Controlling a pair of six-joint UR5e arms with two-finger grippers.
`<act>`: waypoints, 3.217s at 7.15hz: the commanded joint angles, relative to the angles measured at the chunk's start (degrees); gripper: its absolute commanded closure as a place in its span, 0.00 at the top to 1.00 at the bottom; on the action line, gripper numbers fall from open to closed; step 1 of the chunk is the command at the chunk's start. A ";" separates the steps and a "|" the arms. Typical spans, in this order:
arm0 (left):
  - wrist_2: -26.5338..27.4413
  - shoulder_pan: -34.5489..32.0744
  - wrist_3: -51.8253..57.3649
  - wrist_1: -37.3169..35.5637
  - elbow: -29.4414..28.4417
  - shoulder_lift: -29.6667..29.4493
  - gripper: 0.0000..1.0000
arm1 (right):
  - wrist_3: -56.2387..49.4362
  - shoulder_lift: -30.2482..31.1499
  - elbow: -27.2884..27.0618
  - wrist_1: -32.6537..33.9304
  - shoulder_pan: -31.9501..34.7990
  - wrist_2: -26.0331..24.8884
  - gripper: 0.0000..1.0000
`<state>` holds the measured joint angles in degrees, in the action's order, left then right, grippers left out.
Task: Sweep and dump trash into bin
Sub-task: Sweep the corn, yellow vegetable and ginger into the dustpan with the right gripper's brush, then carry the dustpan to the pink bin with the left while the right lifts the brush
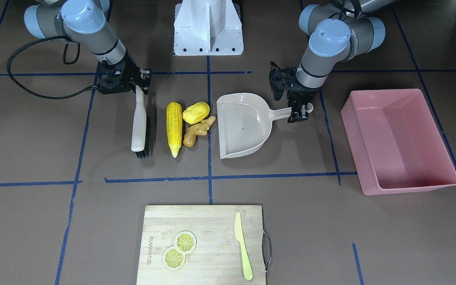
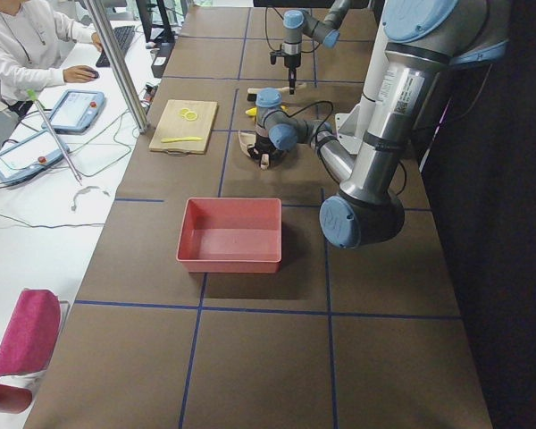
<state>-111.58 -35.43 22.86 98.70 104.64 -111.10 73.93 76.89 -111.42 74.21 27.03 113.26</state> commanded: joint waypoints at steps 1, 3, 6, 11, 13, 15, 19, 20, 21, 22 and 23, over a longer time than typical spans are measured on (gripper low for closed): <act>0.49 0.18 0.69 -2.01 0.30 -0.96 0.08 | 1.12 -1.74 1.03 1.03 -1.54 -0.06 0.01; 2.93 1.67 0.69 -8.58 -0.75 -6.48 0.08 | 1.65 -3.84 2.96 0.94 -2.50 -0.15 0.01; 5.40 4.13 -0.18 -8.70 -3.81 -9.90 0.08 | 4.10 -10.07 6.39 0.94 -4.87 -1.02 0.01; 8.66 5.19 -1.06 -3.29 -5.59 -11.34 0.08 | 5.35 -16.95 9.40 0.59 -5.24 -1.91 0.01; 8.22 4.75 -5.51 1.47 -5.85 -10.11 0.06 | 5.26 -15.11 6.06 1.11 -2.35 -0.77 0.01; 8.05 4.49 -8.52 3.78 -5.94 -10.02 0.06 | 5.26 -11.42 1.75 1.20 4.14 6.32 0.01; -8.85 -9.15 -11.87 7.91 -4.63 -6.96 0.06 | 2.65 -0.47 -4.05 0.94 19.08 13.56 0.01; -14.40 -16.62 -11.61 8.00 -3.49 -4.07 0.05 | -1.29 1.84 -3.80 1.11 20.85 13.65 0.01; -20.46 -23.30 -10.31 8.00 -2.18 0.40 0.05 | -5.77 4.12 -3.45 1.11 22.43 13.65 0.01; -25.22 -30.33 -6.55 9.22 -2.25 4.79 0.05 | -10.25 5.28 -2.75 1.03 22.80 13.13 0.01; -30.57 -36.49 -1.99 10.53 -3.12 8.75 0.05 | -10.73 5.29 -1.96 0.94 22.89 12.86 0.01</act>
<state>-135.90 -64.28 16.29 107.90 101.97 -107.14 65.60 81.42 -114.22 75.24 49.46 126.47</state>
